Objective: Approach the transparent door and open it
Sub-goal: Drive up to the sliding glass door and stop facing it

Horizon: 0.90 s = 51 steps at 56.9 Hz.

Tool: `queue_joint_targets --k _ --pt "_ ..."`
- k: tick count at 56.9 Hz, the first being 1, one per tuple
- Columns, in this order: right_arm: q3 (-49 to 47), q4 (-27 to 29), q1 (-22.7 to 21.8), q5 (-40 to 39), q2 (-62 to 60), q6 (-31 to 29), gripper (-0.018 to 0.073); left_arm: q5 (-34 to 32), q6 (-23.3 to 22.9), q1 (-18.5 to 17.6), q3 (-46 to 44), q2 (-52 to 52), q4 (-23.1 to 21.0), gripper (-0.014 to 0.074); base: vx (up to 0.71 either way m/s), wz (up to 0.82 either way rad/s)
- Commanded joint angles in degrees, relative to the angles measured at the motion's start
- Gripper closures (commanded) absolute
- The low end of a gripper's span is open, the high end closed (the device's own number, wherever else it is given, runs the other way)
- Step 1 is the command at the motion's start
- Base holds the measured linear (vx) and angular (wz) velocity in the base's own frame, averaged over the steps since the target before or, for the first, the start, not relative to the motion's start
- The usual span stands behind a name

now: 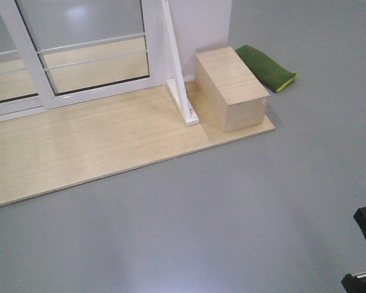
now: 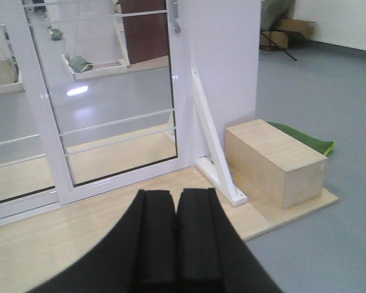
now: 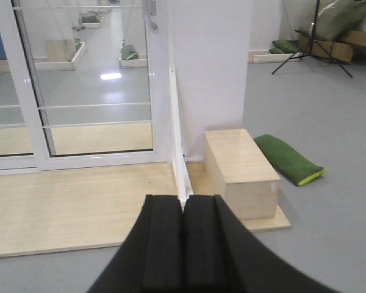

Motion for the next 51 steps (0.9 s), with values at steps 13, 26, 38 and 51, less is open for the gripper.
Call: queue_joint_targets --k 13,26,38,51 --pt "0.29 -0.33 -0.36 -4.85 -0.91 -0.34 0.0561 -4.61 -0.33 -0.33 0.48 -0.84 -0.16 0.0594 0.48 0.35" --pt "0.29 -0.33 -0.36 -4.83 -0.91 -0.34 0.0561 -4.61 -0.33 -0.33 0.48 -0.84 -0.16 0.0594 0.47 0.16" --pt "0.29 -0.33 -0.36 -4.83 -0.91 -0.34 0.0561 -4.61 -0.33 -0.33 0.48 -0.84 -0.16 0.0594 0.46 0.08" --pt "0.29 -0.33 -0.36 -4.83 -0.91 -0.34 0.0561 -4.61 -0.33 -0.33 0.48 -0.84 -0.16 0.0594 0.45 0.11"
